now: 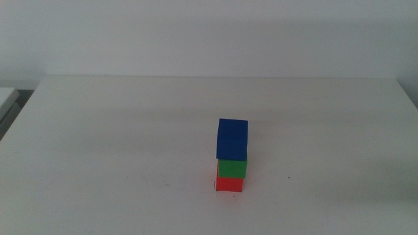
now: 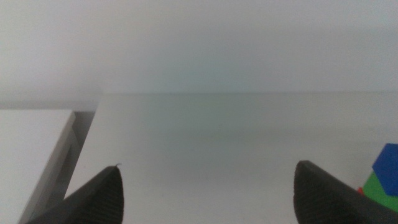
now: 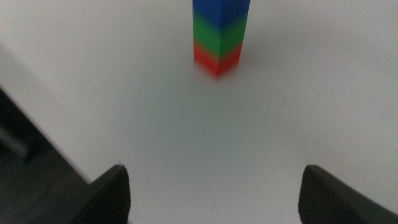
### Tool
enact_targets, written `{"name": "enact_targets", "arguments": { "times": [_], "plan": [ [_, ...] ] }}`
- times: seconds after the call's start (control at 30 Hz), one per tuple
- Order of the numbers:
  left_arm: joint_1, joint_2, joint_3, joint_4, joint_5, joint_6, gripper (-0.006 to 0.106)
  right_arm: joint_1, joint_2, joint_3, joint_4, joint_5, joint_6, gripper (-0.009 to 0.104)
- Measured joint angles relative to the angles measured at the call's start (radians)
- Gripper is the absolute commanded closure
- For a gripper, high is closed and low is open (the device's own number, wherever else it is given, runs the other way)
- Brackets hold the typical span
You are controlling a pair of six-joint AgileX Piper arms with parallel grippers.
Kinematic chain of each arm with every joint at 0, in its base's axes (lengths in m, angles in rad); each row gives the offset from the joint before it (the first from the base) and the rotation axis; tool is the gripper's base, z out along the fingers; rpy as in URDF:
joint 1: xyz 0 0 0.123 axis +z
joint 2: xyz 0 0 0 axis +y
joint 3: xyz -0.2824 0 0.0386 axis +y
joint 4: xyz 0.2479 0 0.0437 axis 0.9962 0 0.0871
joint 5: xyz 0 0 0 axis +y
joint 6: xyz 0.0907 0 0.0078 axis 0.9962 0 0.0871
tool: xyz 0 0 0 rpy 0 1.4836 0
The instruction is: Stack red cubes first, then green, then blue cubes in a specific spot.
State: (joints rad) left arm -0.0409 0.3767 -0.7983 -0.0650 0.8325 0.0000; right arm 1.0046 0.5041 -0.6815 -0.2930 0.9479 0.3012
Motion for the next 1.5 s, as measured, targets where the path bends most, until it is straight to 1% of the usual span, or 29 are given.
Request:
{"name": "enact_targets", "arguments": {
  "times": [0.1,0.17,0.3,0.43,0.5,0.57,0.67,0.77,0.83,0.9,0.93,1.1,1.27,1.4,1.5],
  "plan": [
    [0.0,-0.077,0.113,-0.002,-0.071,0.0,0.007,0.0,-0.031,0.128,0.035,-0.023,0.0,0.008],
    [0.0,-0.116,0.176,-0.01,-0.08,0.0,0.007,0.0,-0.053,0.182,0.049,-0.067,0.0,0.008],
    [0.0,-0.151,0.212,-0.01,-0.09,0.0,0.007,0.0,-0.07,0.202,0.054,-0.162,0.0,0.008],
    [0.0,-0.153,0.227,0.039,-0.154,0.0,0.007,0.0,-0.076,0.23,0.051,-0.26,0.0,0.008],
    [0.0,-0.153,0.246,0.045,-0.192,0.0,0.007,-0.003,-0.076,0.246,0.056,-0.318,0.0,0.008],
    [0.0,-0.153,0.273,0.045,-0.242,0.0,0.007,-0.034,-0.076,0.262,0.048,-0.377,0.0,0.008],
    [0.0,-0.153,0.323,0.047,-0.33,0.0,0.007,-0.133,-0.076,0.285,0.045,-0.403,0.0,0.008],
    [0.0,-0.153,0.366,0.047,-0.404,0.0,0.007,-0.28,-0.081,0.31,0.111,-0.452,0.0,0.008],
    [0.0,-0.153,0.396,0.027,-0.445,0.0,0.007,-0.375,-0.095,0.338,0.144,-0.514,0.002,0.008],
    [0.0,-0.155,0.427,0.005,-0.477,0.0,0.007,-0.476,-0.125,0.373,0.147,-0.596,0.002,0.008],
    [0.0,-0.171,0.46,-0.004,-0.497,0.0,0.007,-0.561,-0.159,0.402,0.147,-0.649,0.002,0.008],
    [0.0,-0.242,0.56,-0.019,-0.522,0.0,0.007,-0.746,-0.283,0.48,0.147,-0.689,0.003,0.008],
    [0.0,-0.345,0.677,-0.046,-0.524,0.0,0.007,-0.865,-0.432,0.572,0.154,-0.693,0.003,0.008],
    [0.0,-0.371,0.759,-0.048,-0.524,0.0,0.007,-0.911,-0.495,0.624,0.162,-0.693,0.003,0.008],
    [0.0,-0.373,0.791,-0.048,-0.522,0.0,0.007,-0.917,-0.499,0.642,0.163,-0.688,0.003,0.008]
  ]
}}
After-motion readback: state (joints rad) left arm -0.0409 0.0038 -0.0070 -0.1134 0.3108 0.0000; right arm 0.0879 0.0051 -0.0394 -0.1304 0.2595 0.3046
